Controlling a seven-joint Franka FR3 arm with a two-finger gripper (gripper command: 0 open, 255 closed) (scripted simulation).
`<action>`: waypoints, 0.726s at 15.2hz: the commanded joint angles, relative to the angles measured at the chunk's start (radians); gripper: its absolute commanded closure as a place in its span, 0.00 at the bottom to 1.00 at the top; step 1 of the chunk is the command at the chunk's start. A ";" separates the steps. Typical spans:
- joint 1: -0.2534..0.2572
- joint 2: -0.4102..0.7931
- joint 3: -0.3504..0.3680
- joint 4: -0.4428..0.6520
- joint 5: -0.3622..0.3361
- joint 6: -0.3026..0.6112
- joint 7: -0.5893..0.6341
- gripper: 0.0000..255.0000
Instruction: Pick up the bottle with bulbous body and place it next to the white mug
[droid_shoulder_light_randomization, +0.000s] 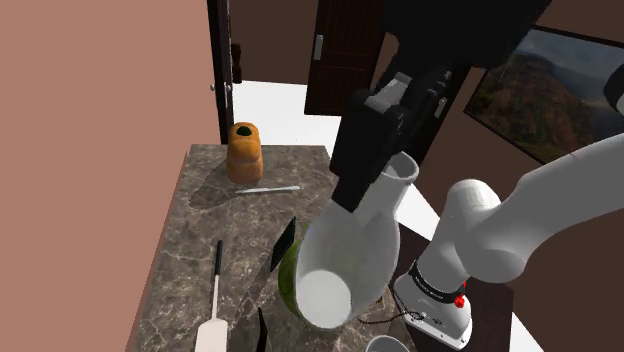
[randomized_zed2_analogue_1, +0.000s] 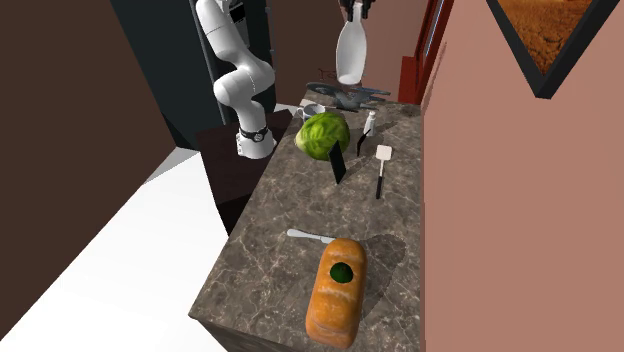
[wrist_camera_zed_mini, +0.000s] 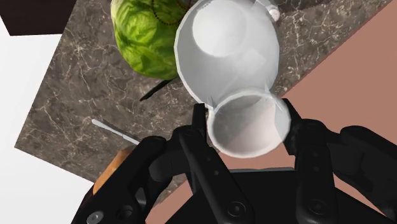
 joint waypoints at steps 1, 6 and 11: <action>0.011 -0.015 0.026 0.017 0.018 -0.027 0.042 1.00; 0.023 -0.017 0.105 0.113 0.054 -0.106 0.155 1.00; 0.016 0.011 0.210 0.243 0.083 -0.183 0.285 1.00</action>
